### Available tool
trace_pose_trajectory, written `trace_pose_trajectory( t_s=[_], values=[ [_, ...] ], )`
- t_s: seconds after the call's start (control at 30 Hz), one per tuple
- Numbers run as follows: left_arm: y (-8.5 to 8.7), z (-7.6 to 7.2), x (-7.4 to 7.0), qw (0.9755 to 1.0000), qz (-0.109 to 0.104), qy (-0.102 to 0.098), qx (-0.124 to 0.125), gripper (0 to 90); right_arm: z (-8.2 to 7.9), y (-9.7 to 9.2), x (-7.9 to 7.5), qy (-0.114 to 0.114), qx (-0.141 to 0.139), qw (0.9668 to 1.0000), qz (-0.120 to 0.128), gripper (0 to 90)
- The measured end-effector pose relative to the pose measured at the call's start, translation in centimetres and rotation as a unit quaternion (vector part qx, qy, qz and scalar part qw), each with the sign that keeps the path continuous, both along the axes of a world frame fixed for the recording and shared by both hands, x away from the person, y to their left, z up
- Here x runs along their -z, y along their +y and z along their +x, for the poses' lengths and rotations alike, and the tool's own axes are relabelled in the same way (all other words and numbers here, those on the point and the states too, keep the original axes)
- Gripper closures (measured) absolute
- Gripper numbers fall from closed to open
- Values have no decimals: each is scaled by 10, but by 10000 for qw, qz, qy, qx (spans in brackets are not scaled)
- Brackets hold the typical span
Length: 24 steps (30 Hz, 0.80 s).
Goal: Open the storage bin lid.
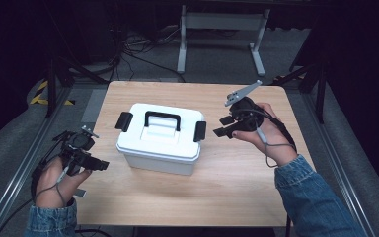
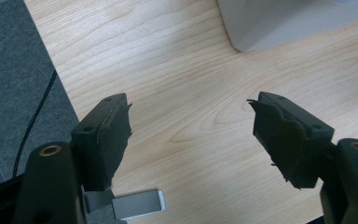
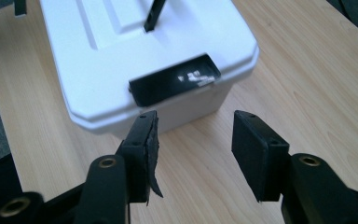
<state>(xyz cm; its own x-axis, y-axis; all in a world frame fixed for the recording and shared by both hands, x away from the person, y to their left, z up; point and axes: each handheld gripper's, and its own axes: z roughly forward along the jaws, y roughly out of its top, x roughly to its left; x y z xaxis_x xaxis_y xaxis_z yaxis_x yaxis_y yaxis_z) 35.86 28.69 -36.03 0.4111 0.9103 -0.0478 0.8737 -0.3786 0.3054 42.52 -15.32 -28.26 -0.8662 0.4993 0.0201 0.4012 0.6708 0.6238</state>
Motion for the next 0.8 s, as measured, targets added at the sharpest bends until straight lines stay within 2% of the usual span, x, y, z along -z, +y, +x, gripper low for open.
trace_pose_trajectory(
  t_s=[0.43, 0.63, 0.8],
  values=[
    [2, 1, 0, 10000, -25, 39, 13, 278, 22, 57, -13, -86, -362, 9993, -98, 499],
    [4, 0, 0, 10000, -25, 27, 2, 278, 32, 74, -11, -59, -424, 9991, -68, 489],
    [4, 1, 2, 10000, -29, 54, -28, 277, 44, 92, -2, 56, -526, 9986, -59, 490]
  ],
)
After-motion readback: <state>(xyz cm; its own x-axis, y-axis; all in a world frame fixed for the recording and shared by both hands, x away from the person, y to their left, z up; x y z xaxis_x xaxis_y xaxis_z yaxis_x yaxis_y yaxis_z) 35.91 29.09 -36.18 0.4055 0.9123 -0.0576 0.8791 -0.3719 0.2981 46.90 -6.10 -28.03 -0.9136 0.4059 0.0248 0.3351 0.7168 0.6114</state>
